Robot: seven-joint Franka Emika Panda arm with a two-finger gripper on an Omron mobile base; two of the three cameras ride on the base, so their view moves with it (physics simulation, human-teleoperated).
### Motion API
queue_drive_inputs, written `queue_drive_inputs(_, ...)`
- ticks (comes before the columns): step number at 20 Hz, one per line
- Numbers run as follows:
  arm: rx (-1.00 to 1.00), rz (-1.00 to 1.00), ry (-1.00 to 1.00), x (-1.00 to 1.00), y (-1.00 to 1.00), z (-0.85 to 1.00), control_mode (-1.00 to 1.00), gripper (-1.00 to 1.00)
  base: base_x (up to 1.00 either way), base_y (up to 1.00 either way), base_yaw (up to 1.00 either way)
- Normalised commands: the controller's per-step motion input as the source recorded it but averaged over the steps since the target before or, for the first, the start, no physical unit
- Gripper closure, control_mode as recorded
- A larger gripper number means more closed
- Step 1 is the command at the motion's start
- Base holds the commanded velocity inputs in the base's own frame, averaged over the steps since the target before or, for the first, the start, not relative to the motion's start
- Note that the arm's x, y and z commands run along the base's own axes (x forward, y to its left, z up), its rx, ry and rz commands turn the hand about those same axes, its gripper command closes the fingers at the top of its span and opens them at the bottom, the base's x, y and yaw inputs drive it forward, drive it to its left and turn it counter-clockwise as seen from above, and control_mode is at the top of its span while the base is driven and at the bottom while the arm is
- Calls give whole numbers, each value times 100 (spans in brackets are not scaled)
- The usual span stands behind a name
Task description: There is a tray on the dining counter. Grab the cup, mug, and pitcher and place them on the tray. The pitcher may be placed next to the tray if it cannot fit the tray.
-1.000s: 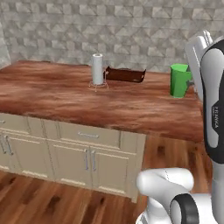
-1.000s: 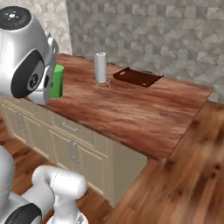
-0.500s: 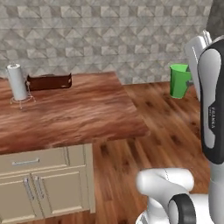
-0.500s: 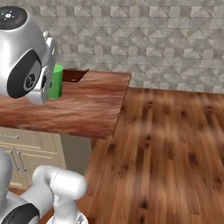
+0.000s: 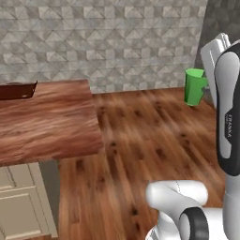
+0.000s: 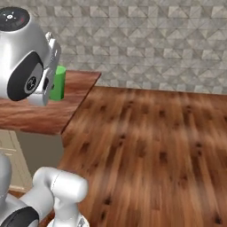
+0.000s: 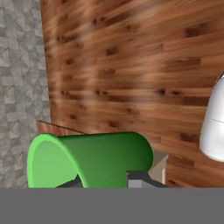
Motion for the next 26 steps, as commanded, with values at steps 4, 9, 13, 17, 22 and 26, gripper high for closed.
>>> queue_drive_inputs(4,0,0,0,0,0,0,100,100,45,-99,-7)
queue_drive_inputs(9,0,0,0,0,0,0,100,100,87,-87,-12)
queue_drive_inputs(13,0,0,0,0,0,0,100,100,100,-88,-1)
queue_drive_inputs(17,0,0,0,0,0,0,100,100,100,-71,2)
queue_drive_inputs(22,0,0,0,0,0,0,100,100,100,-82,16)
queue_drive_inputs(26,0,0,0,0,0,0,100,100,100,-78,31)
